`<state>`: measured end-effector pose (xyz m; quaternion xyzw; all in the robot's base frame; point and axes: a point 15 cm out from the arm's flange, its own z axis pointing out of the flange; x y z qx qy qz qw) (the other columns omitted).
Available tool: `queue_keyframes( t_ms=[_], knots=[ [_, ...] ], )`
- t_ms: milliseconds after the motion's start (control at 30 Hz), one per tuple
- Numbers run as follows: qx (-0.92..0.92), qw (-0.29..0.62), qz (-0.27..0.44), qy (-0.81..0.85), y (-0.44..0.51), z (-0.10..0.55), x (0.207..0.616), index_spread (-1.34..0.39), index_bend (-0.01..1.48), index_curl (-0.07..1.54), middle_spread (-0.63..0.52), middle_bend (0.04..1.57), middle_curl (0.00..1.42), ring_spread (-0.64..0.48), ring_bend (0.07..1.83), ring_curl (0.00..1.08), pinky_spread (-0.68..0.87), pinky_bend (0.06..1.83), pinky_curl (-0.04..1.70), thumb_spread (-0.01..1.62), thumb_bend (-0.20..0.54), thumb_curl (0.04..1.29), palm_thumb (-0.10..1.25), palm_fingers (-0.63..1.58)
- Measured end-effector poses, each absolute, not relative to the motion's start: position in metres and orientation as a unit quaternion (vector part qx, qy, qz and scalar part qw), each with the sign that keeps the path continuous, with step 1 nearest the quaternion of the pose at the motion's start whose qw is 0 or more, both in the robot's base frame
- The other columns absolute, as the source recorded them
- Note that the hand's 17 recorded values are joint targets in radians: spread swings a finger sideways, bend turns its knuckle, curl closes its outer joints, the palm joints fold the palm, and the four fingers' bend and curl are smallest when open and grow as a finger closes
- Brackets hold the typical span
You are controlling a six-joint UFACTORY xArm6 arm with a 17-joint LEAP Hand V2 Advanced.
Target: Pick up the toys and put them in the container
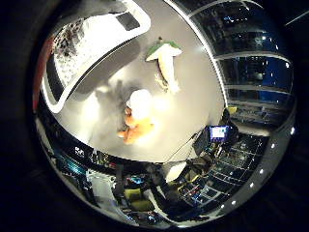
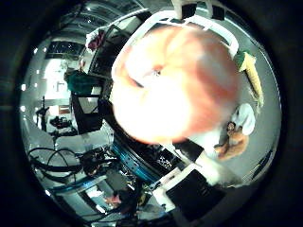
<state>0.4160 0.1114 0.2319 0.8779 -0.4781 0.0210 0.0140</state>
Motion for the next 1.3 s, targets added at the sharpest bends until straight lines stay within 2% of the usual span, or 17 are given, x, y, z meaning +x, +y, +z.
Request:
queue_keyframes(
  t_ms=[133, 400, 567, 733, 1067, 1300],
  knots=[
    [0.875, 0.013, 0.024, -0.483, 0.095, 0.235, 0.420, -0.49, 0.14, 0.30, 0.01, 0.19, 0.38, 0.13, 0.46, 0.28, 0.40, 0.88, 0.07, 0.93, -0.032, 0.29, 0.72, -0.04],
    [0.861, 0.026, 0.026, -0.507, 0.019, 0.246, 0.420, -0.44, 0.14, 0.24, 0.03, 0.21, 0.36, 0.15, 0.41, 0.26, 0.41, 0.75, 0.13, 0.92, -0.028, 0.30, 0.71, -0.01],
    [0.846, 0.076, 0.033, -0.527, -0.062, 0.240, 0.402, -0.42, 0.15, 0.24, 0.04, 0.21, 0.35, 0.15, 0.38, 0.25, 0.40, 0.68, 0.16, 0.92, -0.028, 0.31, 0.70, -0.02],
    [0.832, 0.125, 0.016, -0.541, -0.117, 0.212, 0.362, -0.40, 0.14, 0.23, 0.06, 0.20, 0.34, 0.17, 0.34, 0.25, 0.39, 0.63, 0.19, 0.92, -0.033, 0.31, 0.67, -0.02],
    [0.810, 0.130, -0.031, -0.571, -0.140, 0.129, 0.298, -0.30, 0.15, 0.24, 0.09, 0.20, 0.34, 0.18, 0.33, 0.25, 0.41, 0.57, 0.24, 0.91, -0.031, 0.30, 0.58, 0.00],
    [0.821, 0.118, -0.027, -0.558, -0.130, 0.104, 0.310, -0.33, 0.15, 0.23, 0.09, 0.21, 0.34, 0.18, 0.33, 0.26, 0.41, 0.57, 0.26, 0.91, -0.026, 0.31, 0.62, 0.00]
  ],
)
